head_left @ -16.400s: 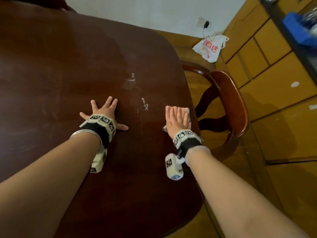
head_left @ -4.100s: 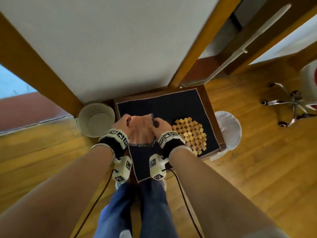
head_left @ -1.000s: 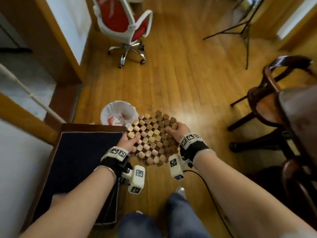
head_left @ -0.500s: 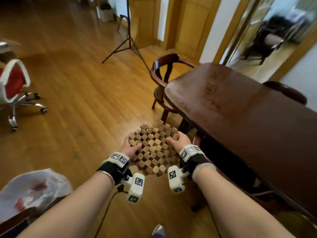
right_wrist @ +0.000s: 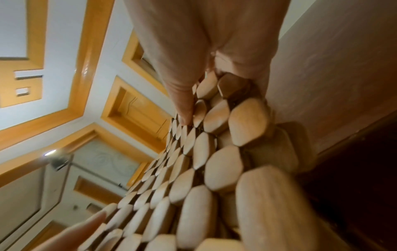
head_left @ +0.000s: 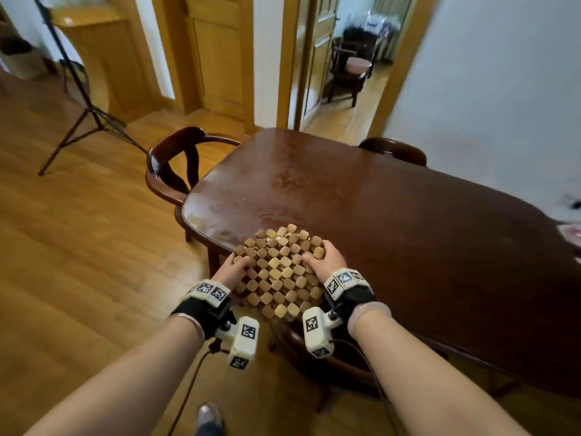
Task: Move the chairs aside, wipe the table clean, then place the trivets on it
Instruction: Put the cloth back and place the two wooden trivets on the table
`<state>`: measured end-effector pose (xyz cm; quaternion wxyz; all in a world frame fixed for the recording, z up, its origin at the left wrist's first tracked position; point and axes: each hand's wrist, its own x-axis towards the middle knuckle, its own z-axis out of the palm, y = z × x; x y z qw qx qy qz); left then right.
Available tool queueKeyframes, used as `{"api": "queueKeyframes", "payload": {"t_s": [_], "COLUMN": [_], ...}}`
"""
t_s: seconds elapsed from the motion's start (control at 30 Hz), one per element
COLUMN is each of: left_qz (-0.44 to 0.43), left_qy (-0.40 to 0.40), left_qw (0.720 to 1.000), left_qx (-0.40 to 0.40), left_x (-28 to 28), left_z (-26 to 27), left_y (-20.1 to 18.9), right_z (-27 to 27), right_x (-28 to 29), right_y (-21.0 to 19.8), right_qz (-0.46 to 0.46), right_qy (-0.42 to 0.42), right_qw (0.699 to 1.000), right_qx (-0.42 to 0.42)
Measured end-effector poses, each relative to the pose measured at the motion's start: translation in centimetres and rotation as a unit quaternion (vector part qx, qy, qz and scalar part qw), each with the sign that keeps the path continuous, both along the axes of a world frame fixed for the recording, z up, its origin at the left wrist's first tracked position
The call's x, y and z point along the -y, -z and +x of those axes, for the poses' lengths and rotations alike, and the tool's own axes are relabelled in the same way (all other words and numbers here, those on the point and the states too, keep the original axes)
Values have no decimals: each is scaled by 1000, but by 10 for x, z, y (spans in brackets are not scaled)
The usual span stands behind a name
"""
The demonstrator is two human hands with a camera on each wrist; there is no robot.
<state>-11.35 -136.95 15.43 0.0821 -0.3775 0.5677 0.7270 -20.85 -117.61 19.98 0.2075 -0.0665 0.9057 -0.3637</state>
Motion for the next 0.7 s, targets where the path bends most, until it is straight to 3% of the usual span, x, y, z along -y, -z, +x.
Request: {"api": "queueKeyframes", "payload": {"t_s": [0.1,0.27,0.37,0.53,0.6,0.63,0.7], "left_qz": [19,-119,-151,-179,-175,-168,-151], "left_qy": [-5,130,183,260,276,272,270], "left_qw": [999,984,971,949,945,947,950], "left_qx": [27,3,-23,18,14,18,37], "left_x": [0,24,59,114,134,148,158], "left_z": [-48,-140,-207,-300,-336,-359,-388], "left_y": [-8,-15,4,8,26,62,98], "right_z": [-37,-108,-156,-230,-255,-265,-283], "right_x": [-2,21,49,93,104,108,111], "right_y": [7,20,29,38,43,45,50], "right_qz": [0,3,-1,-8,-13,-12,-7], "right_qy": [43,117,162,214,226,233,249], "right_qw": [999,993,987,975,972,970,966], "right_qx": [5,13,22,61,70,72,72]}}
